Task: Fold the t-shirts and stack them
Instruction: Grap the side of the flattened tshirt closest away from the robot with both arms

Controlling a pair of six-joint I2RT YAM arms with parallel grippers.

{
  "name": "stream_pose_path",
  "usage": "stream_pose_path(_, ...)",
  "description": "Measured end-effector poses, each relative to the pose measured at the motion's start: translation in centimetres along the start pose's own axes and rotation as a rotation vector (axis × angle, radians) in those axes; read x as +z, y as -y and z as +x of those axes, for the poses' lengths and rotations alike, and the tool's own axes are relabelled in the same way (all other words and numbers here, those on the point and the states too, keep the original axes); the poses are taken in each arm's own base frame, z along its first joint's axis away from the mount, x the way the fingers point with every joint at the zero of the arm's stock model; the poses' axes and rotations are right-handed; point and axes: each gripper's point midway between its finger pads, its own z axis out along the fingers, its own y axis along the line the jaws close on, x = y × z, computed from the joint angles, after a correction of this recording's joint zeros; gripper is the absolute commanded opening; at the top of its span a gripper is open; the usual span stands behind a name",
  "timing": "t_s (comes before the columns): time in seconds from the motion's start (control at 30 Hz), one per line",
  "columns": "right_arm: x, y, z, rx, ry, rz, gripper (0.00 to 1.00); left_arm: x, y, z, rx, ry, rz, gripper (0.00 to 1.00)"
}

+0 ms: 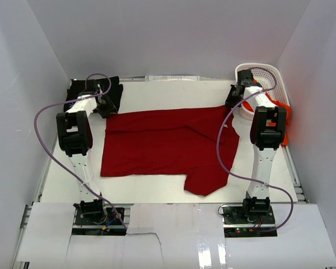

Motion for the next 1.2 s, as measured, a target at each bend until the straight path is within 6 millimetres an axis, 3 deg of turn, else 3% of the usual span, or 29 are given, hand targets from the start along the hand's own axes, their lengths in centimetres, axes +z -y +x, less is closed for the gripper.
stream_pose_path(0.13,0.8,-0.6,-1.1,0.000,0.015,-0.018,0.08,0.6,0.1,-1.3,-0.009,0.013,0.004,0.50)
stream_pose_path(0.23,1.0,-0.8,-1.6,0.005,0.013,-0.035,0.17,0.8,0.1,-1.8,-0.018,0.018,0.009,0.50)
stream_pose_path(0.27,1.1,-0.7,-1.8,0.008,0.015,-0.038,0.28,0.8,0.1,-1.8,-0.020,0.018,0.010,0.50)
stream_pose_path(0.37,1.0,-0.5,-1.9,0.016,0.014,-0.041,0.45,0.8,0.1,-1.9,-0.022,0.019,0.013,0.53)
stream_pose_path(0.5,0.2,-0.8,-2.3,0.010,0.028,-0.048,0.48,0.6,0.3,-2.0,-0.026,0.023,0.020,0.57)
stream_pose_path(0.67,-3.4,-0.2,-2.9,0.002,0.063,-0.033,0.52,-0.5,-0.5,-1.3,-0.036,0.014,-0.001,0.59)
stream_pose_path(0.8,-7.4,-1.4,-4.5,-0.034,0.119,-0.086,0.51,-2.8,-0.9,-0.3,-0.038,0.006,-0.022,0.60)
stream_pose_path(0.87,-8.9,-2.4,-4.3,-0.059,0.128,-0.124,0.51,-4.5,-0.5,-0.3,-0.031,0.024,-0.014,0.60)
stream_pose_path(0.93,-9.7,-3.7,-3.0,-0.095,0.109,-0.163,0.50,-6.2,0.6,-0.3,-0.012,0.048,0.000,0.61)
stream_pose_path(1.03,-9.4,-6.3,-0.1,-0.158,0.046,-0.230,0.49,-8.4,3.8,0.0,0.040,0.087,0.044,0.61)
stream_pose_path(1.2,-7.5,-9.7,4.5,-0.237,-0.075,-0.321,0.49,-8.8,11.1,3.2,0.161,0.061,0.149,0.61)
